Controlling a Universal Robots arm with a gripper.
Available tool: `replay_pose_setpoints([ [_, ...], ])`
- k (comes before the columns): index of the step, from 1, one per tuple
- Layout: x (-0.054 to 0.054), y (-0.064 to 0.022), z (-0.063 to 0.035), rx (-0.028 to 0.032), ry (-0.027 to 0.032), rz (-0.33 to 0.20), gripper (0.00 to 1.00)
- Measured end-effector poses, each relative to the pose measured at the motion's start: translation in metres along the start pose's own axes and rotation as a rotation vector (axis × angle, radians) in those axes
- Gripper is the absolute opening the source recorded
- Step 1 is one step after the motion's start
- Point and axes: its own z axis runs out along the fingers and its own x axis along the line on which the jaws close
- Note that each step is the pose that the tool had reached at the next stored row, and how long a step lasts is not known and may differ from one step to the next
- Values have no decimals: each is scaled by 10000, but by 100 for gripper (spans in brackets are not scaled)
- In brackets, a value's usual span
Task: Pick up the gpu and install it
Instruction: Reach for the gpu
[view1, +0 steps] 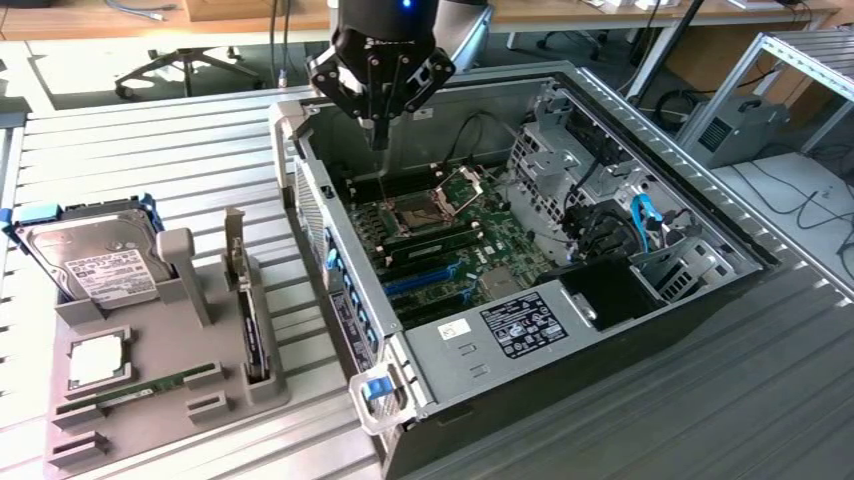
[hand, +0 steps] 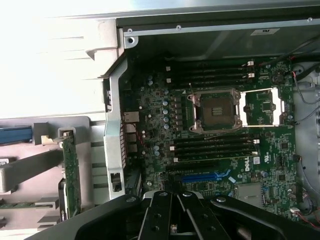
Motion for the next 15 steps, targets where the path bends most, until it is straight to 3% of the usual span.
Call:
replay_pose_setpoints([
  [15,33,-3,-1,0,0,0,11],
])
